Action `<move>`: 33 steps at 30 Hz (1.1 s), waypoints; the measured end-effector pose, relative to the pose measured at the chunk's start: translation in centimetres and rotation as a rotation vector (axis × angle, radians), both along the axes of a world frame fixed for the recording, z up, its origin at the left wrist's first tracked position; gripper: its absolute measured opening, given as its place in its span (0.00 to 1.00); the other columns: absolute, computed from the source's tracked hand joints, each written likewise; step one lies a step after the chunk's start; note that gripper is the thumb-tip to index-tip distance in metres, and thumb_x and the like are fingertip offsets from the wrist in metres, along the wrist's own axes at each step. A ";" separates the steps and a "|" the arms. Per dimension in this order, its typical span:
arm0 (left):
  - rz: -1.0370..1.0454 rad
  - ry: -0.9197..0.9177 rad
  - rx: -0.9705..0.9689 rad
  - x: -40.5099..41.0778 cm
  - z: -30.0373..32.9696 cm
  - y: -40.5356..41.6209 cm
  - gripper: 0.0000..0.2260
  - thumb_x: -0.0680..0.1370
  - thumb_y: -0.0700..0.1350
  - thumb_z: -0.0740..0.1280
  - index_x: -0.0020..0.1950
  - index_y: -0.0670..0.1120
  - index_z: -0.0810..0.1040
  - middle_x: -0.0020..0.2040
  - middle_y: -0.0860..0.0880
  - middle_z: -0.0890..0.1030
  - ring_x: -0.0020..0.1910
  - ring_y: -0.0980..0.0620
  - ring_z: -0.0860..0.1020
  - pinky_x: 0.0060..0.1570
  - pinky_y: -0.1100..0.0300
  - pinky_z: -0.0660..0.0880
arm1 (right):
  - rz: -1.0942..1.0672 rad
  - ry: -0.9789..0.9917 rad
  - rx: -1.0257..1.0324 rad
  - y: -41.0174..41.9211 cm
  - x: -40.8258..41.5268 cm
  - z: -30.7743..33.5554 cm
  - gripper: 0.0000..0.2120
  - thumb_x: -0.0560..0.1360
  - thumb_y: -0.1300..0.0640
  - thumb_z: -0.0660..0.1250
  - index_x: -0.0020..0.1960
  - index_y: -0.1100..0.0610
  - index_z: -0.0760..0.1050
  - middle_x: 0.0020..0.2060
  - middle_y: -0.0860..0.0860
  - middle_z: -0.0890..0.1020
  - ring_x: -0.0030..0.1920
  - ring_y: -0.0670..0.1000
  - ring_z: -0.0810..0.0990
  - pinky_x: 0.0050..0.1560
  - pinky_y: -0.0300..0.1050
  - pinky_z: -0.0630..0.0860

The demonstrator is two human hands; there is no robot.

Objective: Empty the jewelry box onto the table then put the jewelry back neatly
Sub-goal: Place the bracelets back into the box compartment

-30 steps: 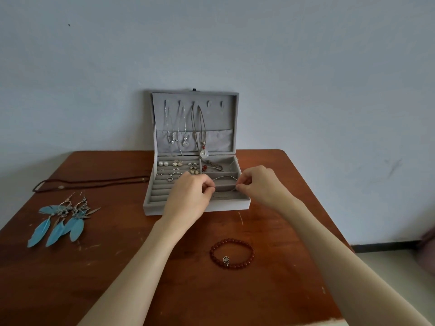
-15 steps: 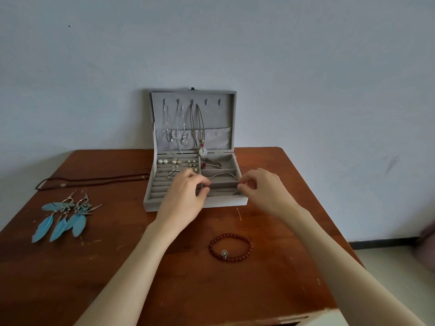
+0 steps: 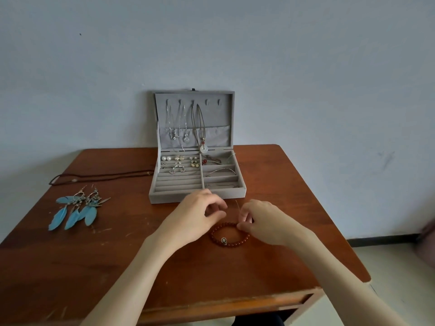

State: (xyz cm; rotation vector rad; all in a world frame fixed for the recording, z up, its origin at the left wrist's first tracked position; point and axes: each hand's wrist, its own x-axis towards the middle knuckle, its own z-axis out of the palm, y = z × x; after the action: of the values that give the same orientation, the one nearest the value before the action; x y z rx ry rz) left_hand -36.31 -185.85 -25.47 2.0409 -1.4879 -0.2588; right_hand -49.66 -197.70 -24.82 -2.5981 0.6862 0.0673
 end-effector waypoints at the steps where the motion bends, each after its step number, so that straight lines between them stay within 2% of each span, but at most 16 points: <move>1: -0.012 0.004 0.035 -0.1 -0.1 0.1 0.08 0.75 0.51 0.67 0.53 0.54 0.79 0.46 0.57 0.75 0.43 0.60 0.72 0.47 0.65 0.71 | 0.010 0.010 -0.015 0.1 0.0 0.0 0.04 0.77 0.52 0.63 0.46 0.51 0.73 0.47 0.46 0.74 0.53 0.50 0.74 0.54 0.43 0.70; 3: -0.030 0.022 0.089 -0.3 -0.4 0.2 0.09 0.74 0.52 0.67 0.53 0.54 0.79 0.45 0.58 0.74 0.42 0.61 0.72 0.45 0.67 0.70 | 0.013 -0.001 -0.026 0.3 0.1 0.2 0.07 0.78 0.53 0.60 0.51 0.55 0.73 0.52 0.49 0.74 0.54 0.51 0.74 0.53 0.42 0.69; 4: -0.036 0.035 0.109 -0.4 -0.4 0.2 0.09 0.74 0.52 0.68 0.53 0.54 0.79 0.45 0.58 0.74 0.41 0.61 0.72 0.44 0.69 0.69 | 0.006 -0.023 -0.012 0.3 0.0 0.4 0.08 0.79 0.53 0.59 0.53 0.55 0.73 0.51 0.49 0.75 0.52 0.50 0.73 0.51 0.41 0.68; 9: -0.008 0.103 0.092 -0.7 -0.4 0.0 0.03 0.74 0.50 0.69 0.43 0.53 0.80 0.42 0.57 0.78 0.39 0.60 0.75 0.41 0.69 0.71 | -0.005 -0.197 0.154 -0.1 0.3 1.7 0.04 0.78 0.56 0.61 0.45 0.52 0.72 0.39 0.46 0.77 0.39 0.45 0.75 0.40 0.36 0.72; 12: 0.044 0.197 0.039 -0.3 0.2 0.0 0.01 0.74 0.49 0.69 0.44 0.53 0.79 0.39 0.57 0.80 0.36 0.62 0.77 0.38 0.71 0.71 | -0.054 -0.331 0.269 -1.2 0.2 2.3 0.05 0.75 0.58 0.66 0.41 0.51 0.75 0.36 0.47 0.80 0.33 0.41 0.75 0.40 0.37 0.74; 15: 0.074 0.320 0.001 0.6 0.9 0.0 0.04 0.74 0.47 0.69 0.47 0.51 0.80 0.36 0.53 0.82 0.31 0.61 0.77 0.33 0.69 0.73 | -0.064 -0.384 0.410 -2.4 0.1 2.8 0.03 0.73 0.60 0.69 0.43 0.53 0.77 0.35 0.50 0.81 0.29 0.42 0.75 0.35 0.35 0.74; 17: 0.090 0.382 -0.020 1.1 1.4 -0.1 0.03 0.74 0.46 0.69 0.47 0.51 0.80 0.35 0.51 0.82 0.30 0.59 0.78 0.35 0.67 0.75 | -0.075 -0.393 0.456 -3.0 0.2 2.9 0.04 0.73 0.62 0.69 0.43 0.55 0.77 0.34 0.52 0.81 0.29 0.45 0.75 0.34 0.35 0.75; 20: 0.112 0.471 -0.076 2.0 2.1 -0.7 0.04 0.74 0.42 0.69 0.46 0.50 0.80 0.37 0.48 0.83 0.34 0.55 0.81 0.39 0.65 0.78 | -0.122 -0.421 0.488 -4.0 0.9 2.9 0.03 0.72 0.64 0.70 0.43 0.57 0.77 0.33 0.52 0.81 0.26 0.44 0.76 0.34 0.33 0.75; 22: 0.143 0.448 -0.113 2.8 2.5 -1.6 0.04 0.74 0.40 0.69 0.45 0.49 0.79 0.38 0.49 0.83 0.35 0.55 0.81 0.40 0.65 0.79 | -0.164 -0.452 0.494 -4.7 1.8 3.0 0.03 0.72 0.64 0.70 0.42 0.58 0.77 0.33 0.53 0.82 0.26 0.42 0.77 0.32 0.31 0.74; 25: 0.210 0.294 -0.149 4.4 2.8 -3.7 0.03 0.74 0.41 0.69 0.45 0.48 0.78 0.39 0.52 0.82 0.35 0.56 0.80 0.39 0.68 0.76 | -0.229 -0.510 0.454 -6.2 4.1 2.9 0.03 0.73 0.65 0.69 0.42 0.59 0.75 0.33 0.52 0.81 0.26 0.42 0.77 0.30 0.30 0.74; 29: 0.300 0.113 -0.171 6.7 2.7 -6.9 0.04 0.74 0.42 0.69 0.47 0.46 0.80 0.41 0.53 0.79 0.41 0.58 0.75 0.38 0.75 0.65 | -0.311 -0.559 0.354 -8.4 7.8 2.4 0.07 0.72 0.65 0.69 0.39 0.55 0.75 0.31 0.51 0.81 0.30 0.47 0.79 0.37 0.36 0.76; 31: 0.323 0.068 -0.170 7.7 2.5 -8.0 0.04 0.74 0.42 0.69 0.48 0.45 0.80 0.41 0.53 0.78 0.42 0.58 0.74 0.38 0.74 0.65 | -0.328 -0.550 0.292 -9.2 9.3 2.1 0.05 0.72 0.65 0.68 0.40 0.56 0.76 0.33 0.52 0.81 0.31 0.47 0.78 0.37 0.34 0.75; 33: 0.330 0.031 -0.164 8.6 2.3 -8.9 0.04 0.74 0.41 0.69 0.49 0.44 0.80 0.42 0.51 0.79 0.42 0.58 0.75 0.43 0.70 0.67 | -0.322 -0.526 0.220 -9.8 10.5 1.7 0.03 0.72 0.64 0.67 0.44 0.58 0.78 0.36 0.52 0.80 0.35 0.47 0.76 0.36 0.33 0.72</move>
State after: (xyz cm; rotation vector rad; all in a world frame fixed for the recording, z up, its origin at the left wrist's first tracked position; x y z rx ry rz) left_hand -27.73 -194.72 -23.20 2.0965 -1.0925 -0.0339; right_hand -39.14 -207.55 -23.08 -2.1275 0.8259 -0.5837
